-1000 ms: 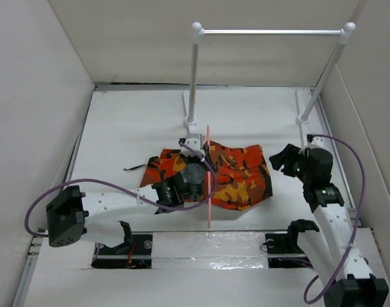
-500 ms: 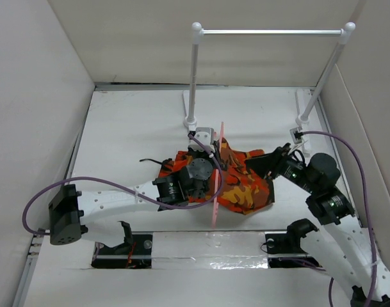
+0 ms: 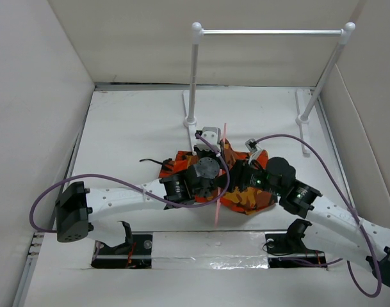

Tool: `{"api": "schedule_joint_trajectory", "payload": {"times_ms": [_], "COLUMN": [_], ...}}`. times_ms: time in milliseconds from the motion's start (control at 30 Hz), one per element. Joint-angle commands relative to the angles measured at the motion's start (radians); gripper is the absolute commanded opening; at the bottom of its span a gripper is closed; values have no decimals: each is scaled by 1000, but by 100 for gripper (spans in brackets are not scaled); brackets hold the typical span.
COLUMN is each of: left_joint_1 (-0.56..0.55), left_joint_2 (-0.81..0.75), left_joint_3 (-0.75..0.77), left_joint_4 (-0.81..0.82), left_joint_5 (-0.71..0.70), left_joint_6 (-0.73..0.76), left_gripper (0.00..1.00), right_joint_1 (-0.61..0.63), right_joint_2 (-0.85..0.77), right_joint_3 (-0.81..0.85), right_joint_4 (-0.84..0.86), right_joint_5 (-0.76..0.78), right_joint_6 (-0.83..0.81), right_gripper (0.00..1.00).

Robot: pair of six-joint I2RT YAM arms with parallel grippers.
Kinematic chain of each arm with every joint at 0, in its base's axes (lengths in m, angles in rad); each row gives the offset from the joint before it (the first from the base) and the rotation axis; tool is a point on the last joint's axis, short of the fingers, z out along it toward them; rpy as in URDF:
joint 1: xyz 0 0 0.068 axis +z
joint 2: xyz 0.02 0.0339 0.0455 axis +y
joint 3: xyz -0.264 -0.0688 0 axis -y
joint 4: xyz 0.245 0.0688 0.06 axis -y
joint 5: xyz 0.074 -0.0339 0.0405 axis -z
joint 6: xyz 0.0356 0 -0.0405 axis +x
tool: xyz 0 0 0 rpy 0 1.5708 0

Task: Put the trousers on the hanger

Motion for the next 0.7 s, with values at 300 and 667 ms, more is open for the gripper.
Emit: {"api": "schedule_joint_trajectory", "payload": {"times_ms": [300,667], "left_joint_1": [-5,176], "left_joint_2": [-44,2], "left_joint_3": [78,202], "left_joint_4": [137,124], "left_joint_5": [21,294], "left_joint_6": [3,-47], "left_gripper": [0,2], "right_joint_1": [58,15], "right_joint_2": [104,49], "right_joint_3": [-44,-10], "right_joint_4": [266,355], "right_joint_5": [57,32], "right_joint_6": [113,208], "right_gripper": [28,6]}}
